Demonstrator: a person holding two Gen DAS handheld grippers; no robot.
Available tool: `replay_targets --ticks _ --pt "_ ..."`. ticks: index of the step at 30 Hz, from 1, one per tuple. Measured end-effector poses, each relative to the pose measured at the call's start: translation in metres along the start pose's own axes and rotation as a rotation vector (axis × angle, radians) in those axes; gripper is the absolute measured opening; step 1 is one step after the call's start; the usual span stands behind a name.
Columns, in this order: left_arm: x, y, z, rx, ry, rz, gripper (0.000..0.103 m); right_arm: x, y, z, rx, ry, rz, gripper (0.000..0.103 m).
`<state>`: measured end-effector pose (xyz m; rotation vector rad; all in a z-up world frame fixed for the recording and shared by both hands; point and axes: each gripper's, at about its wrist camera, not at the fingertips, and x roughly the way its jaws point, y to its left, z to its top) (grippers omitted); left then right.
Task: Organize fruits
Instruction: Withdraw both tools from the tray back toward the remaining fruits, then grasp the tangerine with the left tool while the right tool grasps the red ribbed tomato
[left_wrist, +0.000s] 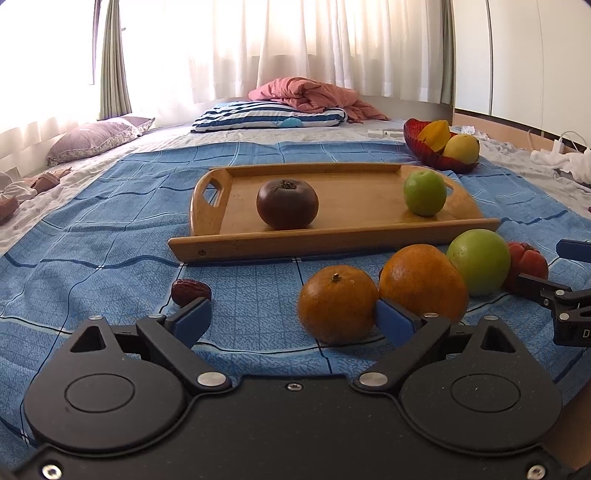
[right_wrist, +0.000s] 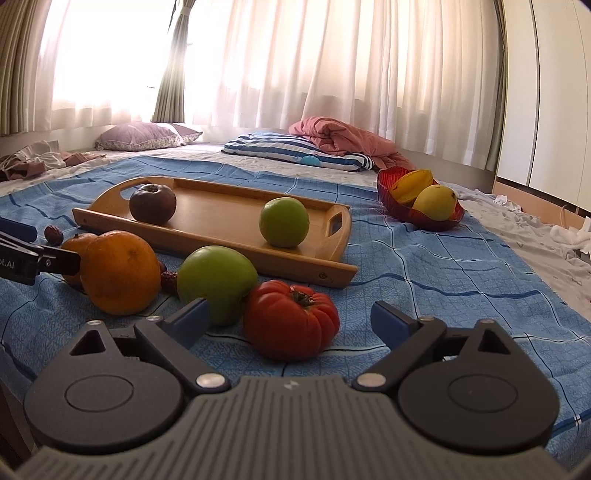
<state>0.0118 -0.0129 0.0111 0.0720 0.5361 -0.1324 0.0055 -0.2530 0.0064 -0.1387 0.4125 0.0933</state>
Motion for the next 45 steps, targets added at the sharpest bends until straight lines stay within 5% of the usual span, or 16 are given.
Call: replay_targets --ticks 17,22,33,45 --pt "0.002 -0.013 -0.004 0.013 -0.036 0.000 0.081 0.009 -0.007 0.002 0.006 0.058 0.033 0.084" --pt "0.002 -0.008 -0.004 -0.005 -0.039 -0.074 0.063 0.015 -0.018 0.002 0.046 0.091 0.067 0.082" --pt "0.013 0.017 0.000 -0.196 0.013 -0.228 0.048 0.020 -0.022 0.004 0.022 0.117 0.099 0.079" --pt "-0.007 0.005 -0.005 -0.125 -0.027 -0.055 0.047 0.022 -0.021 0.004 0.036 0.125 0.106 0.070"
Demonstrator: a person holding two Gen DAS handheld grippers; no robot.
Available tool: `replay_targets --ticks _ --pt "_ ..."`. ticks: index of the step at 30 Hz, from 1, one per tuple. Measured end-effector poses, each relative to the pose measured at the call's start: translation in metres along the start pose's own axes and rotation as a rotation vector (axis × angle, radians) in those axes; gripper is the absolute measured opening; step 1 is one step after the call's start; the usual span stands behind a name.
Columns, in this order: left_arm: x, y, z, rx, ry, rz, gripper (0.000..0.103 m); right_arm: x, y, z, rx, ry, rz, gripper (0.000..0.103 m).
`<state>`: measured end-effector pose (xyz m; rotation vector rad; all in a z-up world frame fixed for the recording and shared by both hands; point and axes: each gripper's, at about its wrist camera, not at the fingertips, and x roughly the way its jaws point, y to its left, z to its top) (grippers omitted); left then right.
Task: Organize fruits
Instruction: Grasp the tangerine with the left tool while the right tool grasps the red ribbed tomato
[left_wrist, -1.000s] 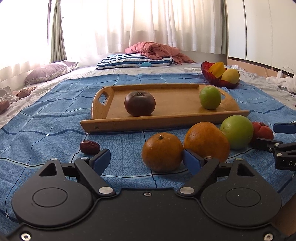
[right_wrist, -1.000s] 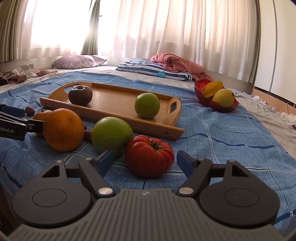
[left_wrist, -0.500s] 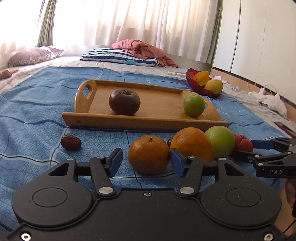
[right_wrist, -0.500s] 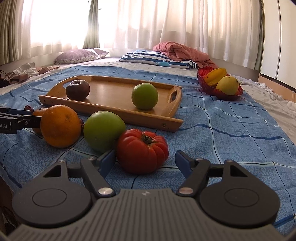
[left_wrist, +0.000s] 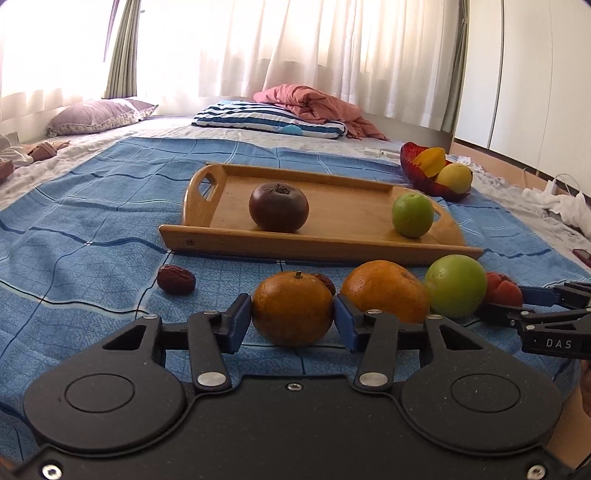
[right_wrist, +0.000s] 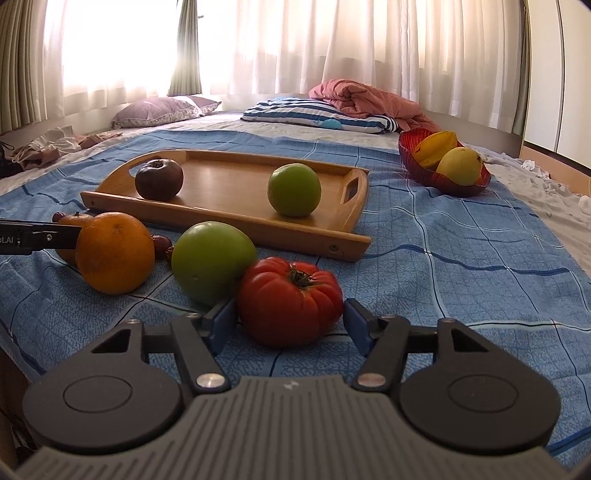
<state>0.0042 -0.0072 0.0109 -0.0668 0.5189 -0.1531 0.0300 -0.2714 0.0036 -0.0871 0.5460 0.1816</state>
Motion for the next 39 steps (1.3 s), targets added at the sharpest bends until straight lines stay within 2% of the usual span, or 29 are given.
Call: replay_targets --ticks 10,21,34,39 --pt "0.009 -0.005 -0.001 0.044 -0.022 0.011 0.051 0.006 -0.002 0.000 0.023 0.005 0.006 0.073" --pt "0.028 0.005 -0.003 -0.027 0.027 -0.030 0.052 0.011 -0.005 0.001 0.022 0.015 0.021 0.073" --pt "0.031 0.001 0.001 -0.011 0.028 -0.016 0.051 0.016 -0.005 0.002 0.025 0.019 0.027 0.074" --pt "0.030 0.000 0.005 0.013 0.027 -0.001 0.051 0.016 -0.007 0.003 0.042 0.023 0.033 0.066"
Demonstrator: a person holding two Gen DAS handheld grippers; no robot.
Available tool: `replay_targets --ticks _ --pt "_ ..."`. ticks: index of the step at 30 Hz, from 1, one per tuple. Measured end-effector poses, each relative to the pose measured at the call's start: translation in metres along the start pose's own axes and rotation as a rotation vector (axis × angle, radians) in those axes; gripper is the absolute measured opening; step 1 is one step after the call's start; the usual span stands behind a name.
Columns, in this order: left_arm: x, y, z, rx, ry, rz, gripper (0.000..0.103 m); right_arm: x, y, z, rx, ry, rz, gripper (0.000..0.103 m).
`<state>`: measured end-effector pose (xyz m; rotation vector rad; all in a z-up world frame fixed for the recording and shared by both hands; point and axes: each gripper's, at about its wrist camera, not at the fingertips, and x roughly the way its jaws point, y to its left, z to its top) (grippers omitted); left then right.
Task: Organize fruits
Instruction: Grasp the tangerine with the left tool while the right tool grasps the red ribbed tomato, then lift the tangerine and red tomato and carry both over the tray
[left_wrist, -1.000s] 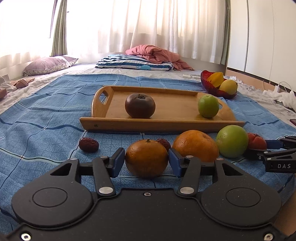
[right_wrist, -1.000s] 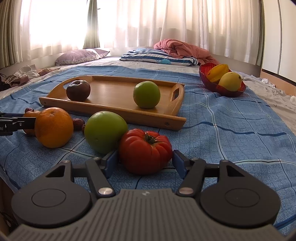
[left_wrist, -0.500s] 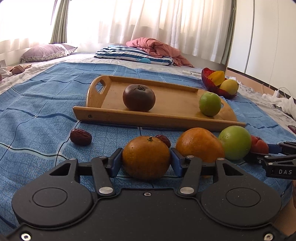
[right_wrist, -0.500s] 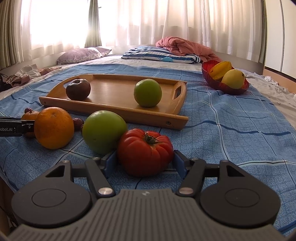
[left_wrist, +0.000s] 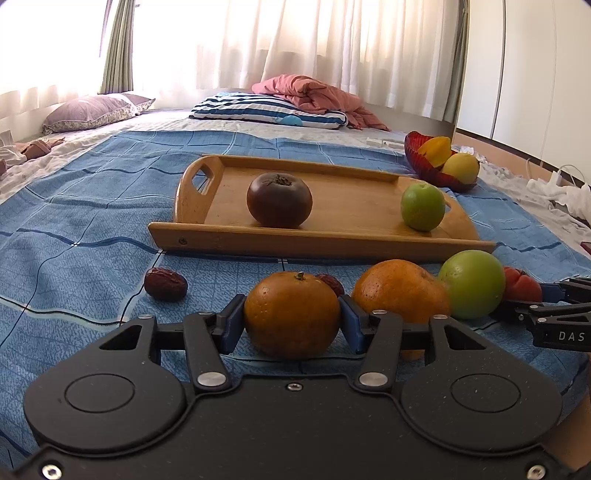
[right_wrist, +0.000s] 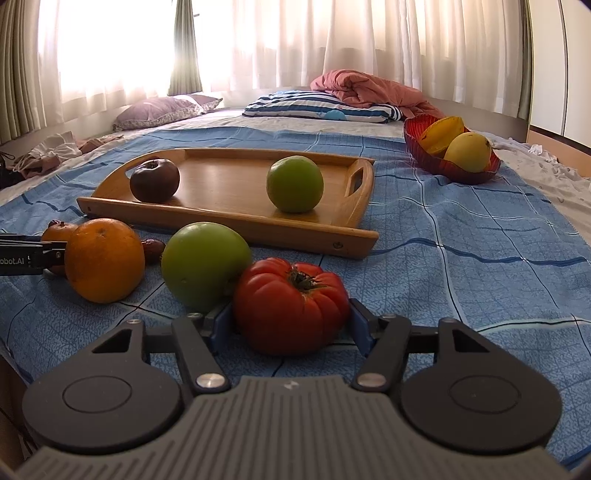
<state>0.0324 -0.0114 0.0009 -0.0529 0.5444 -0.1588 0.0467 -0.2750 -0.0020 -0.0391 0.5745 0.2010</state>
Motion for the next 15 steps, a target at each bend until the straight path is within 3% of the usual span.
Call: replay_targets --ticks 15 --pt "-0.004 0.013 0.042 0.011 -0.068 0.043 0.051 -0.014 0.001 0.017 0.041 -0.056 -0.062 0.065"
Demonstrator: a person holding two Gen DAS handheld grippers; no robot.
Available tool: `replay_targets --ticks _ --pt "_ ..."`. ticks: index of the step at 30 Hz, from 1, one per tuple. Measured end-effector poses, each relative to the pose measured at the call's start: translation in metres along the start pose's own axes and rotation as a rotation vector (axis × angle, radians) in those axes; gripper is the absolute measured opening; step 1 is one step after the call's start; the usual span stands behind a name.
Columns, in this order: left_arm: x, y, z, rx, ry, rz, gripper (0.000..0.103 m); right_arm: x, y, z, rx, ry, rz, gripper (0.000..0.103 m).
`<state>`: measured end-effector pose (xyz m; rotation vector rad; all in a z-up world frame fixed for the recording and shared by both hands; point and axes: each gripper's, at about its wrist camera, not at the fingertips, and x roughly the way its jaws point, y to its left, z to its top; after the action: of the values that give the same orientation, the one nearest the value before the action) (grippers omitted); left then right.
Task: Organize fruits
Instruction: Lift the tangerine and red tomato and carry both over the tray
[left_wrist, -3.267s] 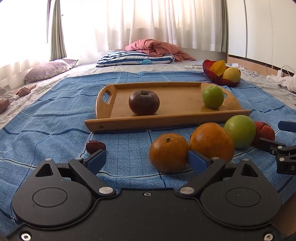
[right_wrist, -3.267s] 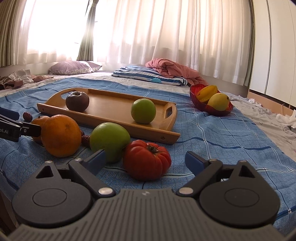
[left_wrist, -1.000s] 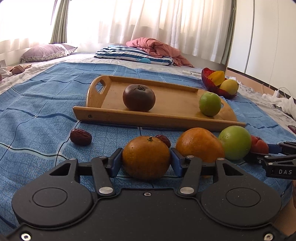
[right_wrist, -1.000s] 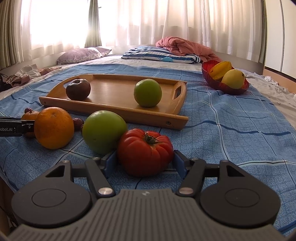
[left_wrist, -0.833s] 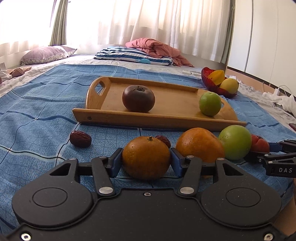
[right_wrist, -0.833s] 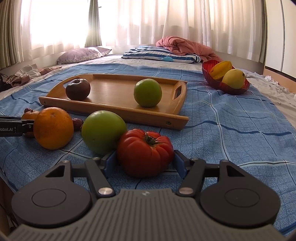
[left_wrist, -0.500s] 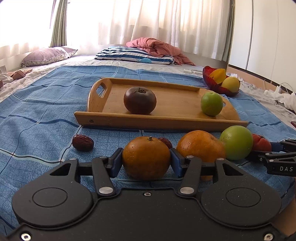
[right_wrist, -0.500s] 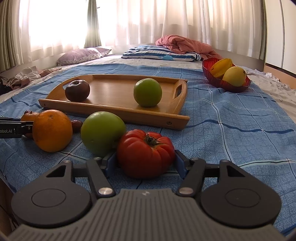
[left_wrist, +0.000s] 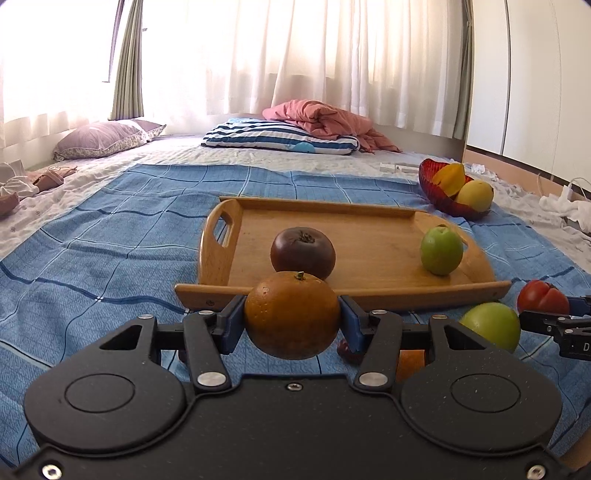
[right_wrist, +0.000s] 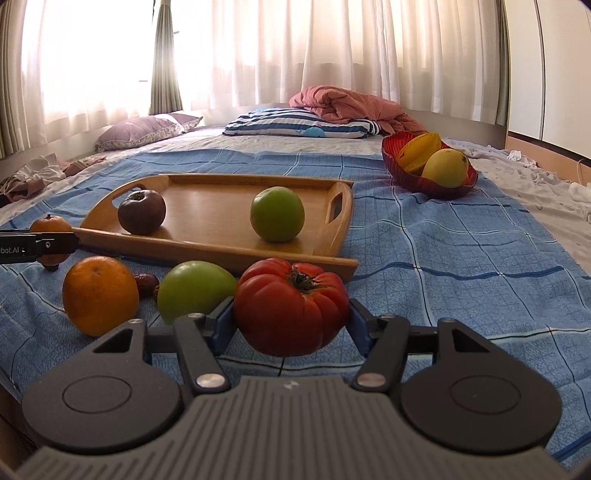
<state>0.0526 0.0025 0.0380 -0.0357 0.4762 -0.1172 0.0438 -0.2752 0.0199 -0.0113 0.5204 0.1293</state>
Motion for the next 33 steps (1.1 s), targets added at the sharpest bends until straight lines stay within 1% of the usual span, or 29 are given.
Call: replay_targets --ticks 3,9,13,15,17,20,22,25,28,33 --pt "0.005 0.004 0.016 -0.003 -0.007 0.004 0.051 0.000 0.000 0.010 0.007 -0.019 -0.008 0.065" --pt "0.023 0.010 0.052 -0.028 0.005 0.002 0.051 0.006 0.001 0.039 0.030 -0.044 -0.017 0.065" --pt "0.037 0.014 0.076 -0.060 0.017 -0.019 0.051 0.016 0.000 0.064 0.058 -0.048 -0.019 0.065" --pt "0.047 0.014 0.086 -0.060 0.013 -0.033 0.051 0.023 0.000 0.074 0.063 -0.049 -0.023 0.065" --pt "0.056 0.014 0.096 -0.055 0.011 -0.066 0.051 0.032 -0.001 0.086 0.067 -0.042 -0.023 0.065" --pt "0.074 0.016 0.110 -0.079 0.035 -0.130 0.051 0.050 -0.004 0.104 0.096 -0.014 -0.014 0.065" --pt "0.087 0.015 0.117 -0.086 0.055 -0.145 0.051 0.063 -0.007 0.114 0.124 0.009 -0.006 0.065" --pt "0.109 0.009 0.124 -0.070 0.079 -0.128 0.051 0.092 -0.009 0.128 0.169 0.057 0.018 0.065" --pt "0.130 0.006 0.125 -0.047 0.091 -0.111 0.051 0.119 -0.008 0.135 0.192 0.106 0.018 0.065" --pt "0.161 0.008 0.122 -0.066 0.152 -0.098 0.051 0.154 0.006 0.141 0.143 0.162 -0.026 0.065"
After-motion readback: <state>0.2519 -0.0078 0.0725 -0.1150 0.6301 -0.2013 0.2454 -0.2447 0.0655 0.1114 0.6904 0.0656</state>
